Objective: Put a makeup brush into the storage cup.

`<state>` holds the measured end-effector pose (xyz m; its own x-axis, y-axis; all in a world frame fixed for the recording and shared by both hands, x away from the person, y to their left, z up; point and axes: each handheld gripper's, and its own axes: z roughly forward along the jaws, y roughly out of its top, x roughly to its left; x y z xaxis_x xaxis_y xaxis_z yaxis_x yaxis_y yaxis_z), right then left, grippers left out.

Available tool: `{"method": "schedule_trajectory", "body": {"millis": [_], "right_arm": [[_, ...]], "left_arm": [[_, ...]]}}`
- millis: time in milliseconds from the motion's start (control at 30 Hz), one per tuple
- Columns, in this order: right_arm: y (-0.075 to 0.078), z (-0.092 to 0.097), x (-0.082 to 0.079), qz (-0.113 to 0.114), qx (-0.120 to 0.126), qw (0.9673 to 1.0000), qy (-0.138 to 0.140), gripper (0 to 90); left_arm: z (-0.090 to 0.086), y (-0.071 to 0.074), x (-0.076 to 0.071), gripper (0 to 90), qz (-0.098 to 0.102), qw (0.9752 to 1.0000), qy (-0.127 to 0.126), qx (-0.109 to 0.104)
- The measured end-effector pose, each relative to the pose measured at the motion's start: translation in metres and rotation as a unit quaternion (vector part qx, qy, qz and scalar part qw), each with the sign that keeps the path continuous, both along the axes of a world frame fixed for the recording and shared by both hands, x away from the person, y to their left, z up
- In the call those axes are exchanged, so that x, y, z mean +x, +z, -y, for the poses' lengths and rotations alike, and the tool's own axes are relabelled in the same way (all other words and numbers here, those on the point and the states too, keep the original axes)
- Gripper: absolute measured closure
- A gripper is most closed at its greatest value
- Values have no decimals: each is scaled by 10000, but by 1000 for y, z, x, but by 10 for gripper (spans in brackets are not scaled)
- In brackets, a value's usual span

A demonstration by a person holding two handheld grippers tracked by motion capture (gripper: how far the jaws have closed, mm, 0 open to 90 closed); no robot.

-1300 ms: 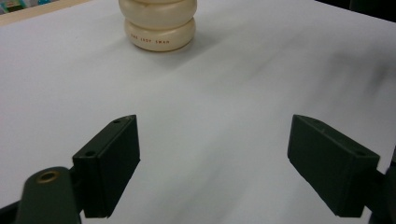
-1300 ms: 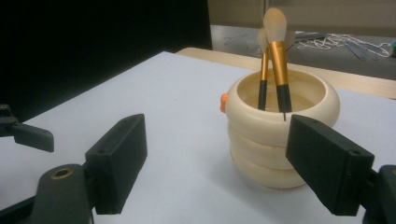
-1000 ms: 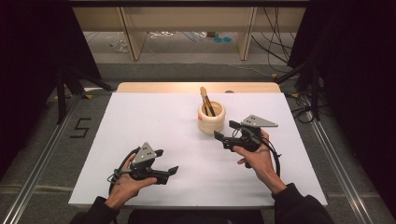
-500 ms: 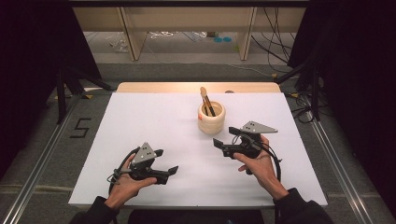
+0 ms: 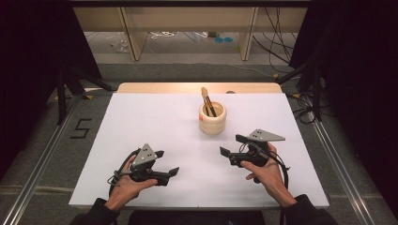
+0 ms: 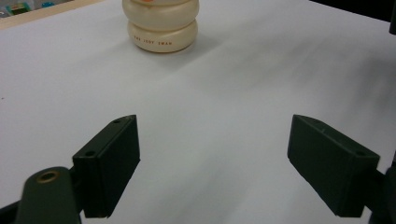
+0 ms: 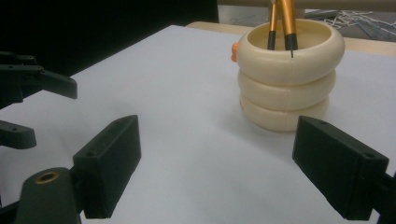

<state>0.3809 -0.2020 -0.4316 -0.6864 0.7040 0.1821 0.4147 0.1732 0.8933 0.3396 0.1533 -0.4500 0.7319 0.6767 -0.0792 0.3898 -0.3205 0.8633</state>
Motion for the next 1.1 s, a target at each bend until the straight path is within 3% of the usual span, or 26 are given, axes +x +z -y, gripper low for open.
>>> {"method": "schedule_trajectory", "body": {"millis": [233, 533, 1100], "right_arm": [[-5, 0, -10, 11, -84, 9999, 94, 161], [-6, 3, -25, -34, -432, 9991, 17, 162], [-7, 17, -37, -92, -369, 9992, -126, 162]], "left_arm": [[0, 0, -1, 167, -8, 10000, 17, 13], [-2, 0, -2, 167, -1, 10000, 49, 21], [-2, 0, -3, 167, -4, 10000, 77, 23]]}}
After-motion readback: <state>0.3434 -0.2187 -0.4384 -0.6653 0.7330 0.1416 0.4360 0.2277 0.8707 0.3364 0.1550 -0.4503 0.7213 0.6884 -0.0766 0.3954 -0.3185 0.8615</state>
